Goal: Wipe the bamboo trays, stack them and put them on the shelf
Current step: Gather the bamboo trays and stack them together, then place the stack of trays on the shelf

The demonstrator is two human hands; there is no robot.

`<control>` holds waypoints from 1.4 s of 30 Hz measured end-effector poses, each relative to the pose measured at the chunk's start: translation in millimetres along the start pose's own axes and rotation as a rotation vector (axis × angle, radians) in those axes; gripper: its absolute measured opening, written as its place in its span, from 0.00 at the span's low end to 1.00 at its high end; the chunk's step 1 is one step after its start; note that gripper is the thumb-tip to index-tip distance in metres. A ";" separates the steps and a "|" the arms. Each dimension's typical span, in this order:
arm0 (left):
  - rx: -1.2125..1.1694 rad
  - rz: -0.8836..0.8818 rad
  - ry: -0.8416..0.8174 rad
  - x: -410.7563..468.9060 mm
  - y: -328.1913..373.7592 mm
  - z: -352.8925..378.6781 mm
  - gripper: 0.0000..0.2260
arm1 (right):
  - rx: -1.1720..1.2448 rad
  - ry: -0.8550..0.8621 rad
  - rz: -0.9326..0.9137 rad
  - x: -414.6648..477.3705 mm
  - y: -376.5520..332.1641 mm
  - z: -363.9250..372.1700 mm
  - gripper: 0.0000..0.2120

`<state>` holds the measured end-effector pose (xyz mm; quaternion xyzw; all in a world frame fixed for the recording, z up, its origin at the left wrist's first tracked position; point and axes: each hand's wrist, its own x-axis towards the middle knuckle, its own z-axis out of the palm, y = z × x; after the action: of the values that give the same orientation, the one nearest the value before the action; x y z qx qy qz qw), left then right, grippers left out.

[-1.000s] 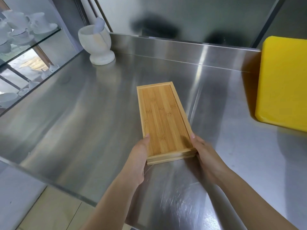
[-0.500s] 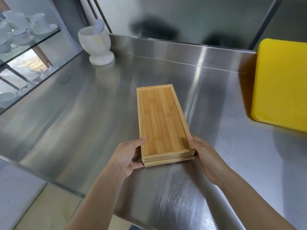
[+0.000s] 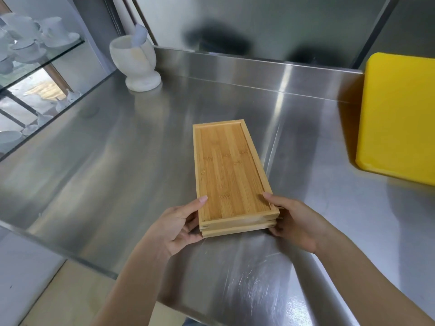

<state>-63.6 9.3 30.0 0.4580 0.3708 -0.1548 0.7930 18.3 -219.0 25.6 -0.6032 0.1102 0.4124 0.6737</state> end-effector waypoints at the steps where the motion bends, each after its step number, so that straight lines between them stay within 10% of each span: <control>1: 0.009 -0.010 -0.014 -0.9 1.7 -0.4 0.19 | -0.010 -0.037 0.001 -0.2 -1.1 -1.6 0.11; 17: 0.054 0.182 -0.112 6.6 58.0 26.2 0.24 | 0.078 0.033 -0.255 11.1 -44.6 8.6 0.17; 30: 0.206 0.387 -0.371 36.3 296.4 142.4 0.17 | 0.182 0.192 -0.639 22.7 -268.7 18.0 0.14; 42: 0.226 0.321 -0.442 136.2 430.8 222.8 0.21 | 0.212 0.265 -0.587 102.3 -418.7 -9.4 0.15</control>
<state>380.1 64.1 262.1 0.5513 0.0925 -0.1638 0.8128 375.0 -155.8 259.3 -0.5843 0.0608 0.1051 0.8024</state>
